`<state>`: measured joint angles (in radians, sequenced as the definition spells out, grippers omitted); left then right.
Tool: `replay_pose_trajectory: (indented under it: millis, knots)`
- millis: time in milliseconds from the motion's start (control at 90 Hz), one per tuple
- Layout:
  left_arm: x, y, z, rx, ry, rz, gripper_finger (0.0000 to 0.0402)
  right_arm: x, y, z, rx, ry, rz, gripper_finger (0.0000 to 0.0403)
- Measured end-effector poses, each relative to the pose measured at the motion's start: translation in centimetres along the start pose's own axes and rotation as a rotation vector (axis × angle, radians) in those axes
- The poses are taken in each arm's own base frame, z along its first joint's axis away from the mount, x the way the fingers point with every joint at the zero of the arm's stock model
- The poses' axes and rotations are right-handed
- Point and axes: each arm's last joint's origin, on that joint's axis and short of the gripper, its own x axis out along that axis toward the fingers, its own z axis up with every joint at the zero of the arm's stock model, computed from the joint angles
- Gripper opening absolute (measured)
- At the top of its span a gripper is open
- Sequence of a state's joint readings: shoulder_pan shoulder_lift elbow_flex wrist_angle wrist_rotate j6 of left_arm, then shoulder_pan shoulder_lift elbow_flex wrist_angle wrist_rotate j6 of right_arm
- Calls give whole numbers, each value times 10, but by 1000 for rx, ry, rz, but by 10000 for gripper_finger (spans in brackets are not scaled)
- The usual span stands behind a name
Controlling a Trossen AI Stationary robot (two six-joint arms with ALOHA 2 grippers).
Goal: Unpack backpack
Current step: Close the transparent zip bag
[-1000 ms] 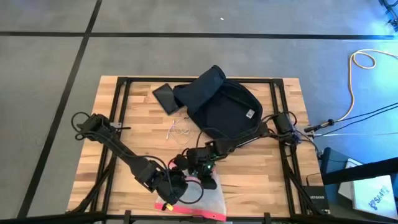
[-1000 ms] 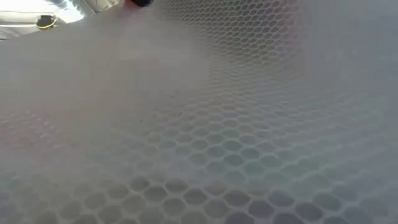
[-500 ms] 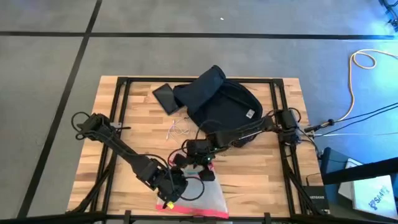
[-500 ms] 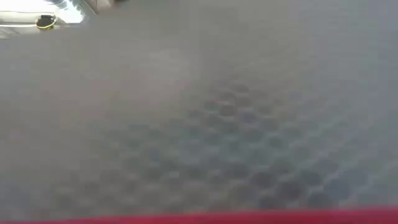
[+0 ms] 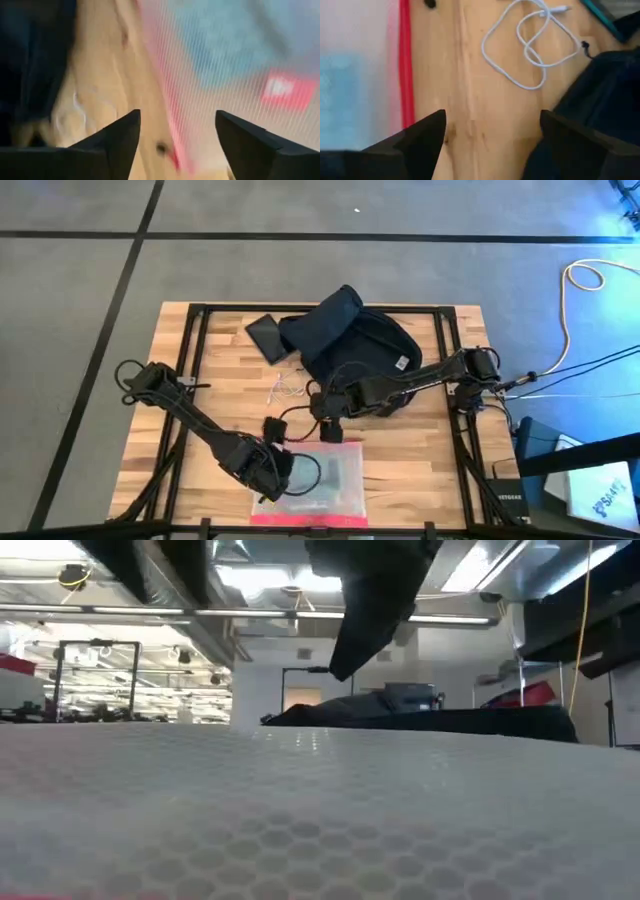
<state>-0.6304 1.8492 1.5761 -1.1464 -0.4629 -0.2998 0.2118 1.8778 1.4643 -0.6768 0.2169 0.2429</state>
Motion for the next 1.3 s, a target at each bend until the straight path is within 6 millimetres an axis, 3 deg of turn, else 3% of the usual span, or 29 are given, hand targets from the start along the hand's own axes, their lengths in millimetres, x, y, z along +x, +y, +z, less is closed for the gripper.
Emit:
replay_pose_trajectory:
  millis: [122,267,578,678,811,911,1067,1300]
  knots:
    - [-9,-3,-25,-139,176,68,251,-2,12,-3,6,-4,11,290]
    - [-12,-13,-59,-423,131,195,250,-7,31,-6,-29,-67,-69,276]
    - [23,-24,-120,-1011,-324,-74,247,-19,70,-7,-52,-194,21,273]
    - [31,-30,-134,-1142,-476,-140,250,-20,78,-14,-130,-214,-53,279]
    - [55,-40,-156,-1284,-514,-201,251,-12,77,-26,-200,-195,-161,280]
    - [70,-46,-165,-1377,-554,-273,251,-6,75,-31,-197,-185,-174,280]
    - [76,-51,-166,-1471,-578,-329,251,-4,75,-36,-173,-176,-173,280]
    - [83,-56,-168,-1451,-517,-334,251,-4,75,-34,-165,-194,-178,280]
